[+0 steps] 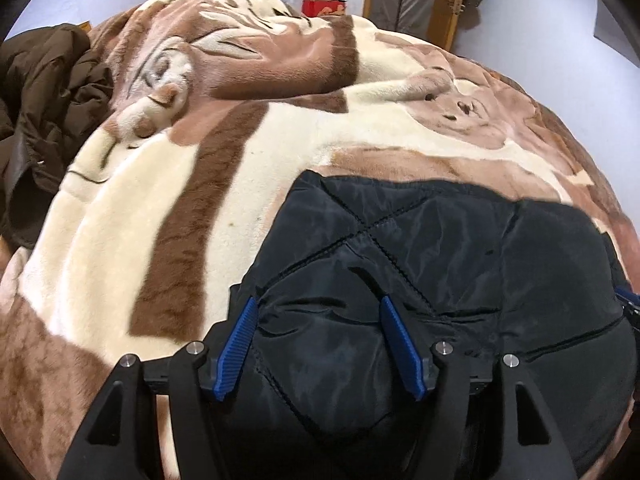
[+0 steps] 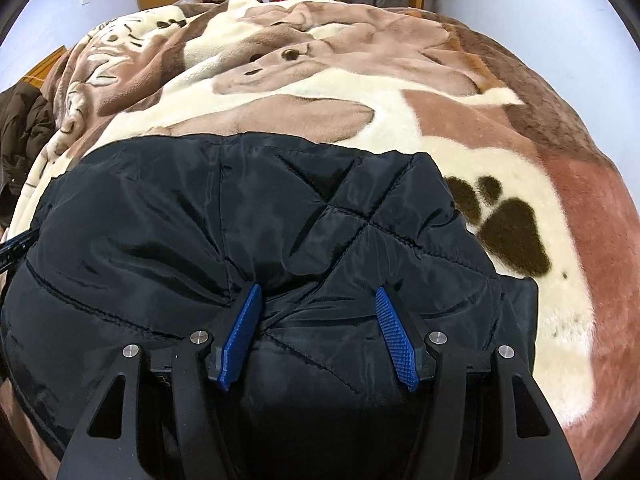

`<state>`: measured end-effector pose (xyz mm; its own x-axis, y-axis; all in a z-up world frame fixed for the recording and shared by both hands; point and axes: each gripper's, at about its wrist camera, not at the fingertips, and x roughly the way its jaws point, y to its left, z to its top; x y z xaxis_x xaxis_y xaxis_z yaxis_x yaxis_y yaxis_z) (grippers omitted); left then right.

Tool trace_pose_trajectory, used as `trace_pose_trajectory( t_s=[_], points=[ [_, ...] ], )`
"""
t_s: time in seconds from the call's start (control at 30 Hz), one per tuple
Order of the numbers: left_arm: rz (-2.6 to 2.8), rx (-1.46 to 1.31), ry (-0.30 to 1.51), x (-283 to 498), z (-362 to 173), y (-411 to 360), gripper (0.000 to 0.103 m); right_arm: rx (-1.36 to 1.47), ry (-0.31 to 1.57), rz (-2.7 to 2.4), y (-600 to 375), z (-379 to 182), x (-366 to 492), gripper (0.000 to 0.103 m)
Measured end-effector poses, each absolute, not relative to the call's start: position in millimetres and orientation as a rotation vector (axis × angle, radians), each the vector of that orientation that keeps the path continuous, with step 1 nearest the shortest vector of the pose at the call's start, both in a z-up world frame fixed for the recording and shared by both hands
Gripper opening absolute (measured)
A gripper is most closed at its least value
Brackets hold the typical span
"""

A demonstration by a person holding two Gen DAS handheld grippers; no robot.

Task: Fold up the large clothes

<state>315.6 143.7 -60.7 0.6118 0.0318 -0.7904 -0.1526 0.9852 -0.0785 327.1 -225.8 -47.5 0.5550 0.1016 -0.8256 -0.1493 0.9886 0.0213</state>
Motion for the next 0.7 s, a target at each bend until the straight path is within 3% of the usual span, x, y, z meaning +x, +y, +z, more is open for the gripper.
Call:
trace_pose_trajectory(
  t_s=[0.17,0.4,0.7],
  points=[
    [0.108,-0.202,0.822,277,-39,161,0.066,-0.015,0.856,0.159,-245,-13,290,0.059],
    [0.113,-0.297,0.887,274,-88,175,0.068,-0.008,0.915,0.115,-272,-53,286,0.059],
    [0.134,-0.272,0.828,248,-60,183,0.065,-0.019,0.851,0.102,-278,-26,263,0.059]
  ],
)
